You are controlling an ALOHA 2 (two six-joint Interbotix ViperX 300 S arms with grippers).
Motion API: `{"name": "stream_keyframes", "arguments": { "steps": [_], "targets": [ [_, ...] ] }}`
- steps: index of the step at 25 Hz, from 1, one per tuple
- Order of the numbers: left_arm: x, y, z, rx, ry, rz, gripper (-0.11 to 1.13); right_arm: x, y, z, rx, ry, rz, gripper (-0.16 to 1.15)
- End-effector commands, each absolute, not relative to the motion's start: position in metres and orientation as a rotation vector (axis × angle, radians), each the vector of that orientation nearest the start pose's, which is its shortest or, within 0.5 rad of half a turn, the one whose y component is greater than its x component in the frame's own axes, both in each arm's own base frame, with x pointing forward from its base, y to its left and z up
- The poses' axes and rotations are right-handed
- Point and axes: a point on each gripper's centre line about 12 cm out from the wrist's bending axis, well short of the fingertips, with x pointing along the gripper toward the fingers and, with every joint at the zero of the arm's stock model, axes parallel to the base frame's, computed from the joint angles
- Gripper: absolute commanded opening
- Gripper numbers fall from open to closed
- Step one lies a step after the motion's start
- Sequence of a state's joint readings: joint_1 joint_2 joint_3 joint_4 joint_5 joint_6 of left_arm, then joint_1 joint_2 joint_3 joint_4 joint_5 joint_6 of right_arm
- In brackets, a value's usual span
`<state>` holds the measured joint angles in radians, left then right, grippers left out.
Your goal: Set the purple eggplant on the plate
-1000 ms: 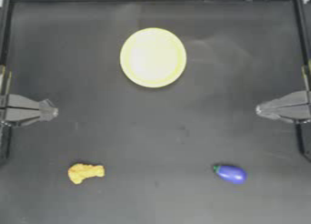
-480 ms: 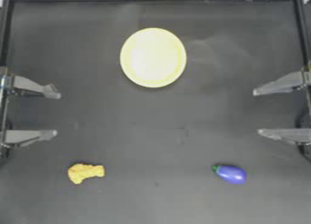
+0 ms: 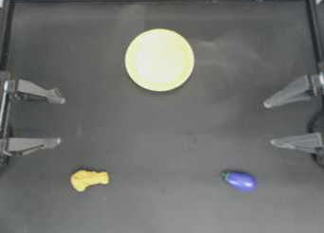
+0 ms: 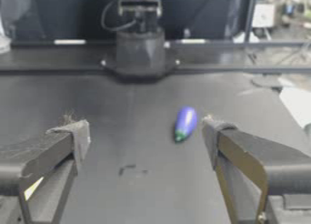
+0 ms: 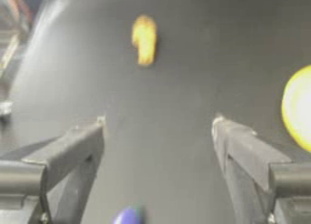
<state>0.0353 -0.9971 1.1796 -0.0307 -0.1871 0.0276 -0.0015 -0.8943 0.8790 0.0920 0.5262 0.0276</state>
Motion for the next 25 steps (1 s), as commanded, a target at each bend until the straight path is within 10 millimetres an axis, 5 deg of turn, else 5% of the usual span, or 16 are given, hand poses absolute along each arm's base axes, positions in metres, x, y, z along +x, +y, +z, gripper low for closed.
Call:
{"name": "stream_keyframes", "arguments": {
  "steps": [1,13,25],
  "targets": [
    [0.198,0.009,0.292,-0.008,-0.008,0.049,1.02,0.219,0.011,0.312,0.15,0.671,0.025,0.98],
    [0.198,0.014,0.291,-0.018,0.006,0.074,1.02,0.243,0.046,0.283,0.075,1.01,-0.097,0.97],
    [0.196,0.015,0.288,-0.02,0.025,0.078,1.02,0.26,0.076,0.229,0.13,1.183,-0.14,0.97]
  ]
}}
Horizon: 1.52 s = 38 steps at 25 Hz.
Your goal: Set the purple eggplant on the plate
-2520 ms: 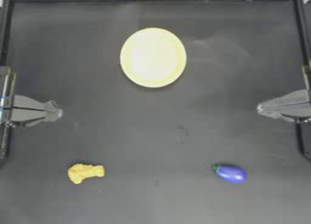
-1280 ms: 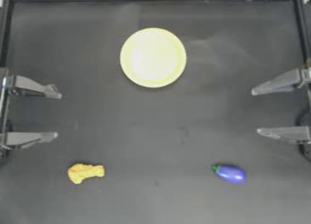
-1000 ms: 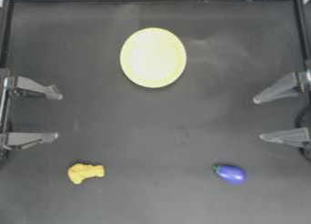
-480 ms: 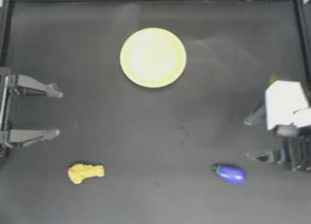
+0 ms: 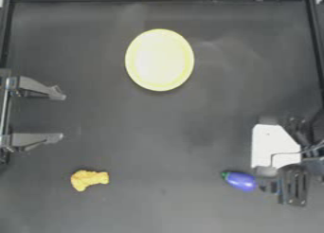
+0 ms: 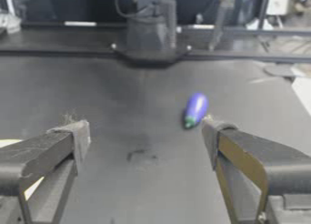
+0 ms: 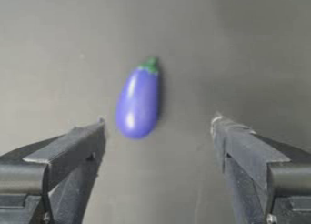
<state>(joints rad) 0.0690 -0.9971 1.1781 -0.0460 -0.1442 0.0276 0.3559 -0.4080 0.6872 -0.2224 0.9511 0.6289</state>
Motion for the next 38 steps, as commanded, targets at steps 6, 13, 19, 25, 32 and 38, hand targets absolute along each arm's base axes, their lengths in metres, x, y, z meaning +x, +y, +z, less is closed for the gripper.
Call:
{"name": "stream_keyframes", "arguments": {
  "steps": [6,13,19,25,32,38],
  "targets": [
    [0.196,0.015,0.287,-0.02,0.027,0.079,1.02,0.265,0.08,0.198,0.159,1.238,-0.175,0.97],
    [0.196,0.015,0.287,-0.022,0.027,0.078,1.02,0.268,0.083,0.174,0.214,1.215,-0.176,0.97],
    [0.196,0.015,0.286,-0.022,0.028,0.078,1.02,0.269,0.086,0.16,0.221,1.23,-0.175,0.97],
    [0.196,0.015,0.286,-0.019,0.029,0.079,1.02,0.27,0.088,0.142,0.226,1.262,-0.181,0.97],
    [0.196,0.015,0.286,-0.02,0.029,0.079,1.02,0.273,0.09,0.13,0.24,1.27,-0.189,0.97],
    [0.196,0.015,0.286,-0.022,0.028,0.079,1.02,0.274,0.091,0.119,0.235,1.282,-0.186,0.94]
  ]
}}
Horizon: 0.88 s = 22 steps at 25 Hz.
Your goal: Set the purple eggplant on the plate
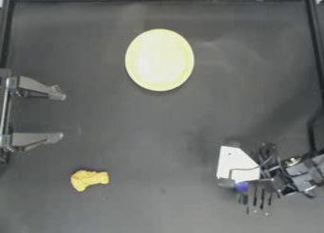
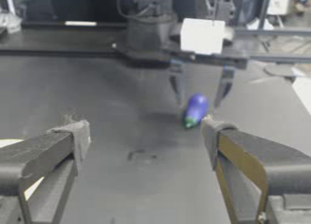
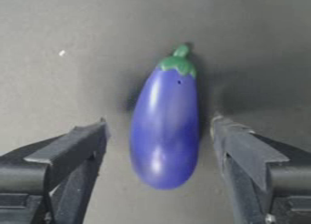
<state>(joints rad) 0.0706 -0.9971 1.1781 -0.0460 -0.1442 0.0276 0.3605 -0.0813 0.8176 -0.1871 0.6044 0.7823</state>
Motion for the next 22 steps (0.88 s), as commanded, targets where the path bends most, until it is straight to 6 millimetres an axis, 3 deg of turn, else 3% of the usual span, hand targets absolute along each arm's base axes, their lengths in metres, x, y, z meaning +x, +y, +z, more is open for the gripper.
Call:
{"name": "stream_keyframes", "arguments": {
  "steps": [1,4,7,9,12,16,22],
  "targets": [
    [0.196,0.015,0.286,-0.02,0.029,0.079,1.02,0.274,0.091,0.119,0.234,1.285,-0.189,0.91],
    [0.196,0.015,0.286,-0.022,0.03,0.078,1.02,0.273,0.09,0.117,0.225,1.303,-0.199,0.71],
    [0.196,0.015,0.286,-0.022,0.03,0.079,1.02,0.271,0.088,0.119,0.21,1.33,-0.218,0.35],
    [0.196,0.015,0.286,-0.02,0.03,0.079,1.02,0.273,0.088,0.124,0.205,1.331,-0.219,0.19],
    [0.196,0.015,0.284,-0.022,0.035,0.078,1.02,0.278,0.089,0.136,0.19,1.297,-0.2,0.19],
    [0.196,0.015,0.283,-0.022,0.036,0.078,1.02,0.289,0.081,0.17,0.141,1.166,-0.174,0.2],
    [0.196,0.015,0.282,-0.024,0.041,0.078,1.02,0.29,0.048,0.211,0.125,0.998,-0.209,0.14]
  ]
}}
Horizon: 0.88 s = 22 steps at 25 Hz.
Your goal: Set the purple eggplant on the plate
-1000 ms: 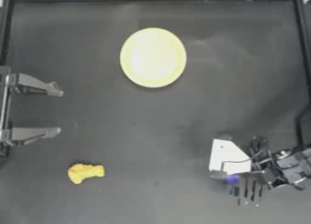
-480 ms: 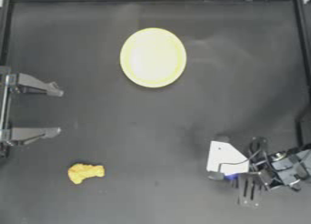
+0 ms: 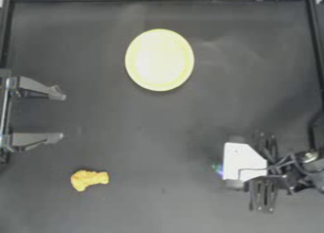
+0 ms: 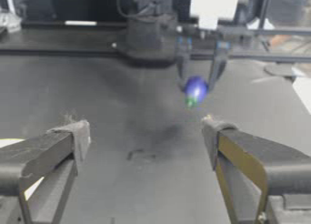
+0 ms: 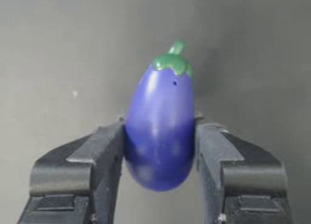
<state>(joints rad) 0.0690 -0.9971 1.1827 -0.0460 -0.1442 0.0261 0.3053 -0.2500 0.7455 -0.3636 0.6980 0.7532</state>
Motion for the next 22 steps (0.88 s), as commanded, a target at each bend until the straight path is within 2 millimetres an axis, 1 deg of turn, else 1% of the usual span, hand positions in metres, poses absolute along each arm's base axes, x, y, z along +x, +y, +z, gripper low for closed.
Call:
{"name": "stream_keyframes", "arguments": {
  "steps": [1,4,8,14,18,22],
  "targets": [
    [0.196,0.015,0.282,-0.022,0.041,0.078,1.02,0.29,0.041,0.216,0.128,0.981,-0.224,0.13],
    [0.196,0.015,0.282,-0.021,0.039,0.078,1.02,0.29,0.026,0.227,0.106,0.945,-0.237,0.12],
    [0.197,0.015,0.281,-0.022,0.042,0.078,1.02,0.294,0.004,0.241,0.044,0.919,-0.24,0.11],
    [0.197,0.015,0.279,-0.022,0.045,0.078,1.02,0.305,-0.043,0.254,-0.005,0.895,-0.261,0.07],
    [0.196,0.015,0.276,-0.022,0.05,0.079,1.02,0.315,-0.073,0.257,-0.024,0.887,-0.265,0.07],
    [0.196,0.015,0.275,-0.024,0.048,0.08,1.02,0.332,-0.104,0.254,-0.041,0.897,-0.259,0.07]
  ]
}}
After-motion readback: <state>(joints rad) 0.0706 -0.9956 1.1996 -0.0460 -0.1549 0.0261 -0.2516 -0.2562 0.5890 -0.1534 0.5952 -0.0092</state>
